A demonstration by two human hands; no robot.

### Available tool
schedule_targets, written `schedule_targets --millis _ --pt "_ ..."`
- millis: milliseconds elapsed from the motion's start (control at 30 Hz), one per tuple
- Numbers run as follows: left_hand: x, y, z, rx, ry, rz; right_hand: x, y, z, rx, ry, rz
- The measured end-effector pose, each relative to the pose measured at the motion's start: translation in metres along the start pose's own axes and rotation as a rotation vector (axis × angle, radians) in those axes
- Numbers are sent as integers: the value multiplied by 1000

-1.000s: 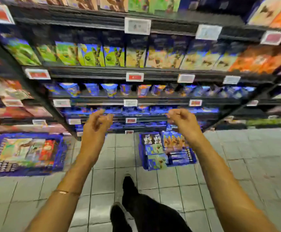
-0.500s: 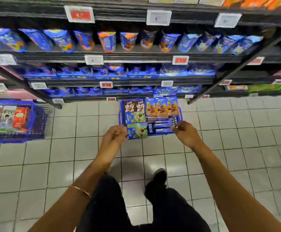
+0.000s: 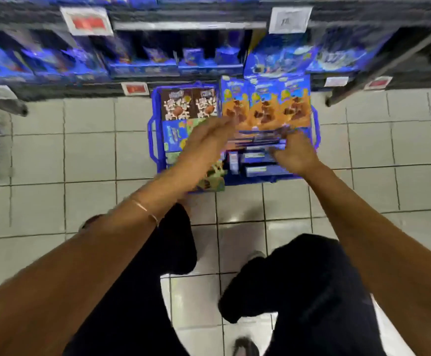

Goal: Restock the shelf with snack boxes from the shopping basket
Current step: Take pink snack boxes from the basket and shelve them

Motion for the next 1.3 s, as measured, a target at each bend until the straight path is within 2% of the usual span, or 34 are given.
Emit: schedule_targets --millis 100,167,233,300,500,733,967,1133,1300 --pt "-30 51 21 -24 41 46 -57 31 -27 92 -189 -5" --pt "-41 70 36 -28 37 53 -77 38 -45 143 -292 -106" --pt "-46 78 49 -34 26 71 -86 38 -56 189 -289 -199" --pt "-48 79 58 -22 1 74 -89 40 -66 228 -341 -232" --pt "-47 66 44 -95 -120 15 -89 26 -78 382 -334 -99" --pt "-43 53 69 45 -139 -23 -66 22 -72 377 -56 -106" --pt "-43 65 70 45 -175 -65 -21 22 -43 386 480 -246" --pt "-44 72 64 21 -200 -138 3 21 -21 253 862 -259" --pt "-59 75 53 -49 -185 -40 2 24 -4 73 1061 -217"
Point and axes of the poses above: each hand's wrist, its own y-axis towards the middle knuckle, its own x-axis out of the back of the hand, z = x × y, the point moved 7 cm from there along y, towards the middle knuckle, and after that the axes turned 12 degrees about -z, right-handed, at the moved point
